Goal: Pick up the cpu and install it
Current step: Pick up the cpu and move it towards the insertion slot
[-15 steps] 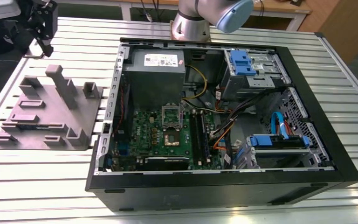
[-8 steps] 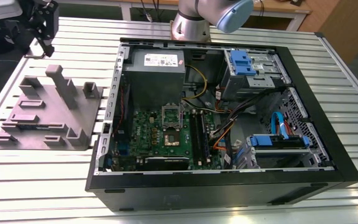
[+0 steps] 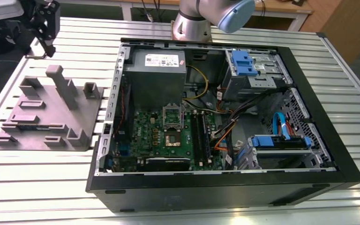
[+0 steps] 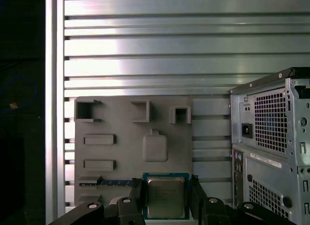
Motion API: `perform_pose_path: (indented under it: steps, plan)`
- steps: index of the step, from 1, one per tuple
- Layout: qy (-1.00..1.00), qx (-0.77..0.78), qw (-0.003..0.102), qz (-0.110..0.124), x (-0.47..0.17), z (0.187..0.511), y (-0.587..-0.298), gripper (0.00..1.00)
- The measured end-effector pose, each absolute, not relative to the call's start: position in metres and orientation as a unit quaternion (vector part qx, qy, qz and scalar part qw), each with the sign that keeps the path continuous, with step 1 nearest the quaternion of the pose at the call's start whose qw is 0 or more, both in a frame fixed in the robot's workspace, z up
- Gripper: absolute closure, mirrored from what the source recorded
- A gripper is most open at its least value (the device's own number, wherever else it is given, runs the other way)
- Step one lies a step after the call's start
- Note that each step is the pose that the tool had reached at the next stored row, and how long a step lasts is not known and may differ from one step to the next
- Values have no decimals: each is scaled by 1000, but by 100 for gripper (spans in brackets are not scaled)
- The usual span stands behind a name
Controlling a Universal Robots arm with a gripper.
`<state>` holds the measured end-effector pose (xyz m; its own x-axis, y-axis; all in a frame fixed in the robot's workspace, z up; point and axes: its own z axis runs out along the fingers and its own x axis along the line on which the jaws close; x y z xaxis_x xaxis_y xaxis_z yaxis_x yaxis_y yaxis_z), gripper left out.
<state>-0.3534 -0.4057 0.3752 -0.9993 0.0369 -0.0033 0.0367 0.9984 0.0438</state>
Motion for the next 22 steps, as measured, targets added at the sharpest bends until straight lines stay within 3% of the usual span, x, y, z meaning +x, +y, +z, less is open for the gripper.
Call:
perform_pose_path:
  steps: [22]
  plan:
    - [1000, 18, 2, 22, -349, 375, -406, 53]
